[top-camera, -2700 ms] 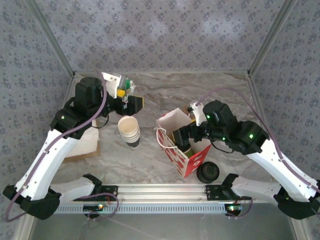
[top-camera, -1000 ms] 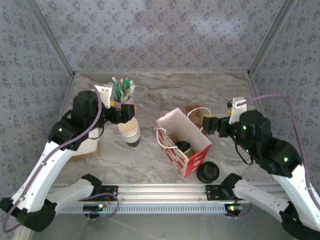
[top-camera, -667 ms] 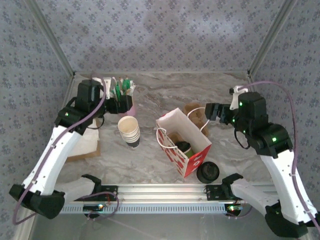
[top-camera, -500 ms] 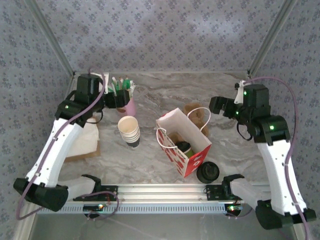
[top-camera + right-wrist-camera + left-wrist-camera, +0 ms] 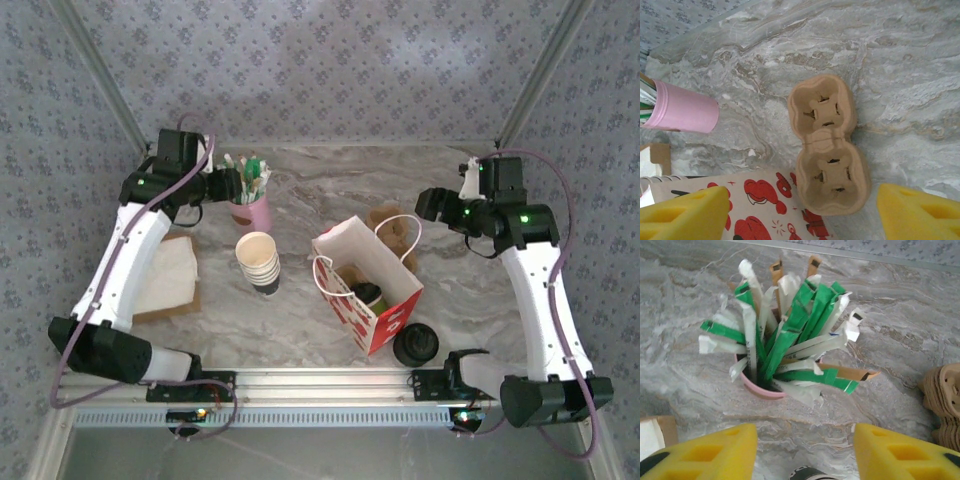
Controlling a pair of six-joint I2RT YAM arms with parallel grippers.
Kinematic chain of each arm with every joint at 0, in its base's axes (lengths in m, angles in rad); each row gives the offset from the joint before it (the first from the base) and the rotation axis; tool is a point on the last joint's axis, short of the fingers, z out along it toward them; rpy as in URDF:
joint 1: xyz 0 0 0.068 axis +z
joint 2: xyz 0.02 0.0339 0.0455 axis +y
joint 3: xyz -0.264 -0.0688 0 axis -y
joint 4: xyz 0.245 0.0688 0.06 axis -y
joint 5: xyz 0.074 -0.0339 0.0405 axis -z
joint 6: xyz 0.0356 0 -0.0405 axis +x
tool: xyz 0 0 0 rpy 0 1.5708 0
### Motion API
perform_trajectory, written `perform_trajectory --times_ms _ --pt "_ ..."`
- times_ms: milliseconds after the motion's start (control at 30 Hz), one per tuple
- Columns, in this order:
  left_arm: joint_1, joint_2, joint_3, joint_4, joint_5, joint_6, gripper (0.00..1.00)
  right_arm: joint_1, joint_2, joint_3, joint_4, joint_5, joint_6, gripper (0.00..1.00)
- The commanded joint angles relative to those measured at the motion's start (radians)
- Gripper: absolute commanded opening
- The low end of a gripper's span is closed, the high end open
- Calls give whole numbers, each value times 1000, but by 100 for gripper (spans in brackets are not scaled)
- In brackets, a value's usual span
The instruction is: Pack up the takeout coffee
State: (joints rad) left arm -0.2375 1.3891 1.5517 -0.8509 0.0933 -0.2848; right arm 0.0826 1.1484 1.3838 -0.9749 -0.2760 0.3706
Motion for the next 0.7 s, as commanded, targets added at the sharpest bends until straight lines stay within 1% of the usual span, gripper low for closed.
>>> perform_trajectory --times_ms 0,67,167,400,533,667 --pt "4 37 65 -5 7 28 49 -7 14 -15 23 -35 0 76" --pt "9 73 95 -8 3 34 44 -6 17 -18 29 -41 1 74" --pt "15 128 142 -17 -2 43 43 -7 19 -23 34 -47 0 72" --pt "31 228 196 -21 11 67 44 -8 15 -30 33 -60 -7 71" --pt "40 264 217 -14 -10 72 46 -11 14 -32 36 -70 -9 71" --pt "40 298 225 6 13 76 45 -12 17 -32 43 -80 -7 71"
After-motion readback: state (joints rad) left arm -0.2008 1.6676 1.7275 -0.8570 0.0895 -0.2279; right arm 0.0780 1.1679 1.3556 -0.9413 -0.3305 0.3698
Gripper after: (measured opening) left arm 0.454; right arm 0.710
